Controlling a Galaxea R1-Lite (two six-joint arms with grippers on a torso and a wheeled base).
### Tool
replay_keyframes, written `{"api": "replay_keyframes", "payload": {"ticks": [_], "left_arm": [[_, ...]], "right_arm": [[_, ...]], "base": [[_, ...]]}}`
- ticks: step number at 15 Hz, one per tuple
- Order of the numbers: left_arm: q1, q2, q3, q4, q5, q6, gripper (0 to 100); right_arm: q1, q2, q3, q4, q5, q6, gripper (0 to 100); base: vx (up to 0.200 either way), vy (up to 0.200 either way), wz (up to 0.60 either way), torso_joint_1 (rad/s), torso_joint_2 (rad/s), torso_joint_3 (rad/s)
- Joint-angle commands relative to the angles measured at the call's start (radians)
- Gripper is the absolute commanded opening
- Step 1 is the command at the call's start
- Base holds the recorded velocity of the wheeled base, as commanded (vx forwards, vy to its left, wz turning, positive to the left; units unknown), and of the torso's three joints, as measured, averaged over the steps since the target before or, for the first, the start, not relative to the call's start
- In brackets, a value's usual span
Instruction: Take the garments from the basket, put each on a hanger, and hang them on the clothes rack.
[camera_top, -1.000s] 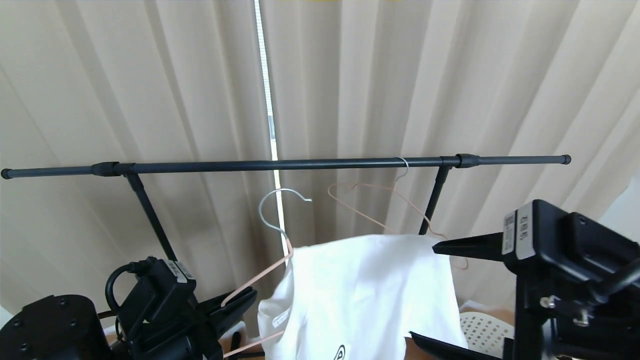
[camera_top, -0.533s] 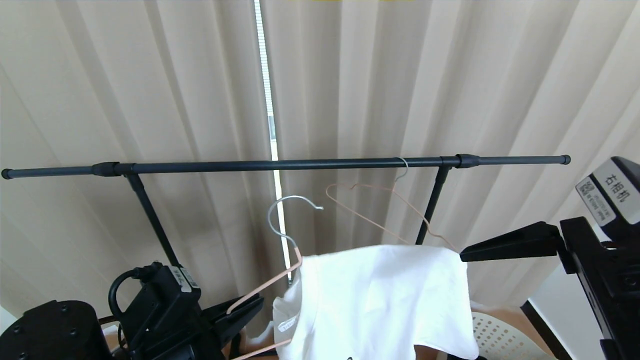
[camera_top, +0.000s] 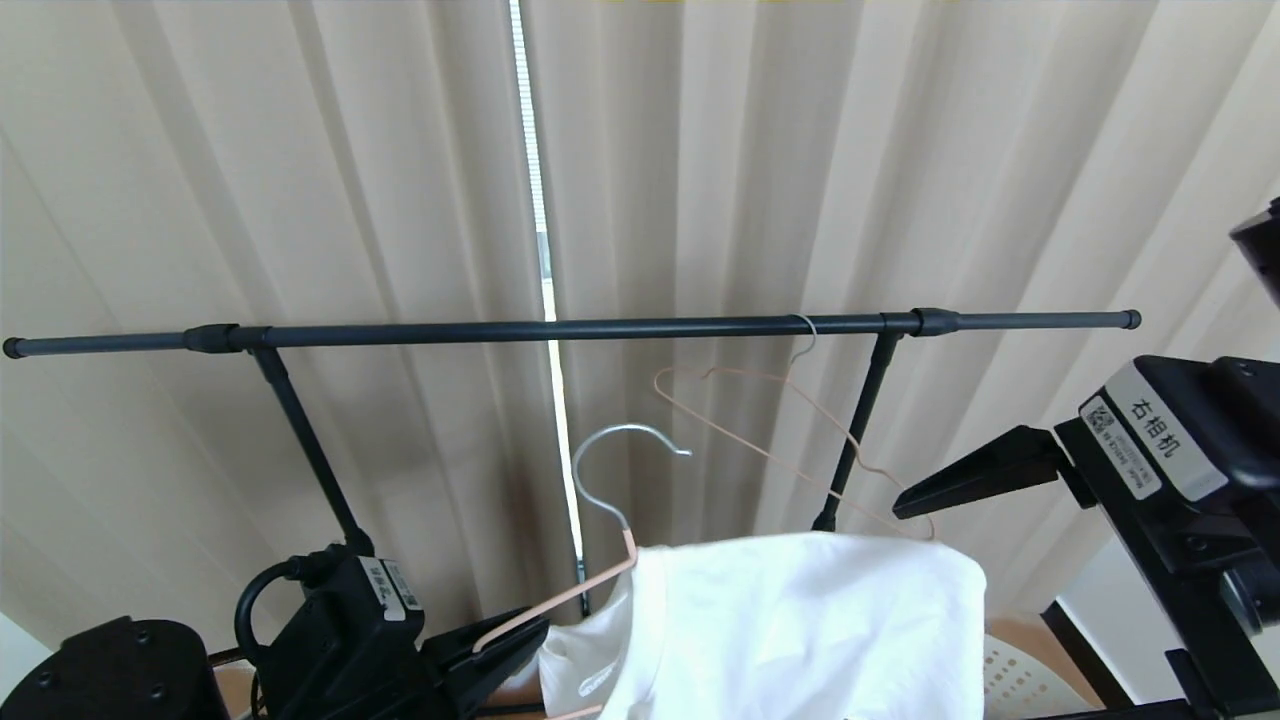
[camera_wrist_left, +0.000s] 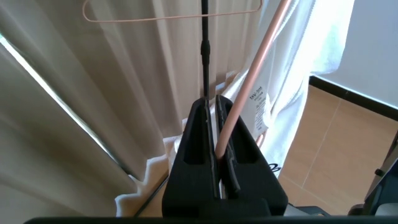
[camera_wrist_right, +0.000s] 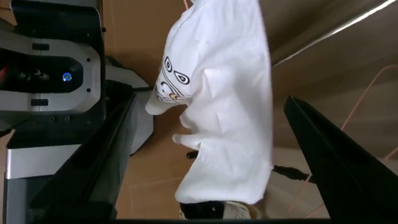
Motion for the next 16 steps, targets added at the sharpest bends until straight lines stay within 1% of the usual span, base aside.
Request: {"api": "replay_keyframes", "payload": {"ticks": [1, 2, 5, 9, 13, 15, 16], "left_arm": [[-0.018, 0.001, 0.000, 0.000, 0.000, 0.001, 0], [-0.021, 0.001, 0.000, 0.000, 0.000, 0.003, 0], [-0.036, -0.001, 0.000, -0.001, 0.002, 0.003, 0], [-0.044, -0.001, 0.000, -0.003, 0.002, 0.003, 0], [-0.044, -0.002, 0.000, -0.006, 0.003, 0.001, 0], [-0.044, -0.002, 0.000, -0.008, 0.003, 0.003, 0], [-0.044, -0.002, 0.000, -0.008, 0.003, 0.003, 0]], "right_arm": [[-0.057, 0.148, -0.130, 0.102, 0.059, -0.132, 100], [-0.070, 0.176, -0.131, 0.100, 0.071, -0.155, 100], [-0.082, 0.245, -0.133, 0.080, 0.105, -0.160, 100], [-0.079, 0.300, -0.147, 0.048, 0.108, -0.155, 100], [-0.031, 0.328, -0.156, 0.046, 0.105, -0.151, 100], [-0.005, 0.343, -0.162, 0.048, 0.101, -0.120, 100], [-0.005, 0.343, -0.162, 0.048, 0.101, -0.120, 100]], "base": [[0.000, 0.000, 0.00, 0.000, 0.00, 0.000], [0.000, 0.000, 0.00, 0.000, 0.00, 0.000], [0.000, 0.000, 0.00, 0.000, 0.00, 0.000], [0.000, 0.000, 0.00, 0.000, 0.00, 0.000], [0.000, 0.000, 0.00, 0.000, 0.00, 0.000], [0.000, 0.000, 0.00, 0.000, 0.00, 0.000], [0.000, 0.000, 0.00, 0.000, 0.00, 0.000]]}}
